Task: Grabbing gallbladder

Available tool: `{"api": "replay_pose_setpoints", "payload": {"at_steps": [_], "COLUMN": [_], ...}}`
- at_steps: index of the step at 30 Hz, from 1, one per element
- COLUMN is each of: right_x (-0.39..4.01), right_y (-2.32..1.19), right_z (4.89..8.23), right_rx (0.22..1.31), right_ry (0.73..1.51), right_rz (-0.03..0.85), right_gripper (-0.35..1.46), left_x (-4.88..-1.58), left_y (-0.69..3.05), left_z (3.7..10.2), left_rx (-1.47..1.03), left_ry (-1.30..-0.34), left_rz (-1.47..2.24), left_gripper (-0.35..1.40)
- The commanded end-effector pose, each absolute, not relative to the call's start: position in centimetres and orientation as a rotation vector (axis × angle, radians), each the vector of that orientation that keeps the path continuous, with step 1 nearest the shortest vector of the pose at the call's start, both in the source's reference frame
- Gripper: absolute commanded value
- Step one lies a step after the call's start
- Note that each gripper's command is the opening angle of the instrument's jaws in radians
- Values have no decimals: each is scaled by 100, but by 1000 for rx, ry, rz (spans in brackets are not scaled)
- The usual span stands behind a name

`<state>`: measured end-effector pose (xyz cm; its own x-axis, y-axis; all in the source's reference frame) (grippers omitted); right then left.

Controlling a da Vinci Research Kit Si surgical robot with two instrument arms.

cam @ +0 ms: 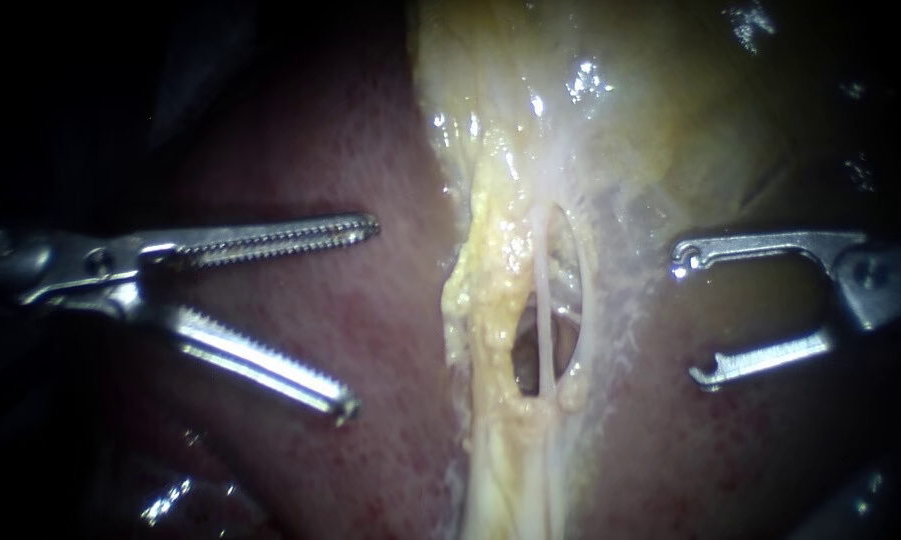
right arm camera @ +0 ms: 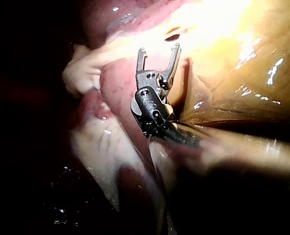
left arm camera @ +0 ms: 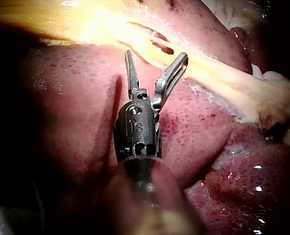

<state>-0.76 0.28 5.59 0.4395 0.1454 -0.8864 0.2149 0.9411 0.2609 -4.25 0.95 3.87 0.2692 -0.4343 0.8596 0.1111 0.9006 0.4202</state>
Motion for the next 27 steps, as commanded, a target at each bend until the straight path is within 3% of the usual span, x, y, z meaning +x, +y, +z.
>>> {"api": "replay_pose_setpoints", "payload": {"at_steps": [1,11,27], "right_x": [-77,-77,-78], "right_y": [28,28,28], "right_z": [559,559,559], "right_rx": [361,361,362], "right_ry": [1122,1122,1122], "right_rz": [-45,-45,-45], "right_gripper": [58,58,58], "left_x": [-425,-436,-483], "left_y": [95,110,123], "left_z": [386,373,390], "left_rx": [301,297,290], "left_ry": [-1249,-1257,-1253], "left_rz": [-375,-377,-385], "left_gripper": [86,83,76]}}
